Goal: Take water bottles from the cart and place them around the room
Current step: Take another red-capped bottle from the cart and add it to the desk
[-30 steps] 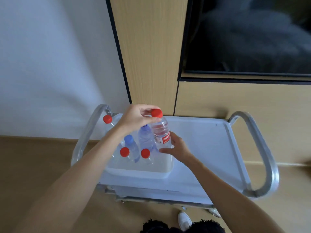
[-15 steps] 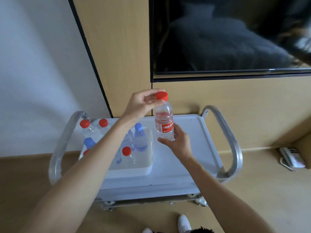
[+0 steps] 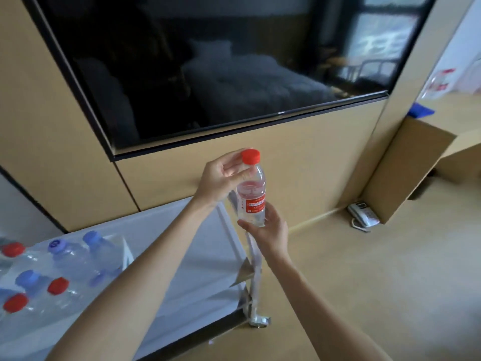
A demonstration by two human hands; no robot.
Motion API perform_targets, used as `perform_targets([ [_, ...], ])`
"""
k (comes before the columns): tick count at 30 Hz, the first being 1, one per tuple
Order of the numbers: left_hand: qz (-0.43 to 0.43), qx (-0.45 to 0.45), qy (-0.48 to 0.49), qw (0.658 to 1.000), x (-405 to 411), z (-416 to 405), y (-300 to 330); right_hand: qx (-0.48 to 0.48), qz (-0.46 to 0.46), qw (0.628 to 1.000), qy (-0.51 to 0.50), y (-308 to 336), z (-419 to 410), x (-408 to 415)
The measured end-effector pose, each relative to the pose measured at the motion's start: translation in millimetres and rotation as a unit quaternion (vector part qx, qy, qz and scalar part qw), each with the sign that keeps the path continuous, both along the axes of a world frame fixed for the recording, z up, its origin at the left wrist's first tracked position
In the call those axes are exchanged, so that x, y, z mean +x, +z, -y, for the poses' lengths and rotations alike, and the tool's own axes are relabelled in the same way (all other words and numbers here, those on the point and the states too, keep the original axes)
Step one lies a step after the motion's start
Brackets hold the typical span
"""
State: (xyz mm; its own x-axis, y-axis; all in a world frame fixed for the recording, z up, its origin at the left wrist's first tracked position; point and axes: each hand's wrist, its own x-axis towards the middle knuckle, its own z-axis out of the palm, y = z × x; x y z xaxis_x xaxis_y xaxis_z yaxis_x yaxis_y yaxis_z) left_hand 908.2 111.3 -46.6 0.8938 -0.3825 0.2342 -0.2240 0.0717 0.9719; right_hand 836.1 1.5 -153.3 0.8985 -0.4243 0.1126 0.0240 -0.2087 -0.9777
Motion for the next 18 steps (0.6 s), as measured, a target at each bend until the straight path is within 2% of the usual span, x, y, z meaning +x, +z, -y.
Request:
perform_targets([
  [9,0.012,0.009,-0.142,0.990,-43,268,6,0.002,0.001,0.983,-0.181,16,245,-72],
  [18,-0.010,0.028,-0.301,0.953,-49,472,5,0.020,0.007,0.946,-0.324,12,419,-98],
])
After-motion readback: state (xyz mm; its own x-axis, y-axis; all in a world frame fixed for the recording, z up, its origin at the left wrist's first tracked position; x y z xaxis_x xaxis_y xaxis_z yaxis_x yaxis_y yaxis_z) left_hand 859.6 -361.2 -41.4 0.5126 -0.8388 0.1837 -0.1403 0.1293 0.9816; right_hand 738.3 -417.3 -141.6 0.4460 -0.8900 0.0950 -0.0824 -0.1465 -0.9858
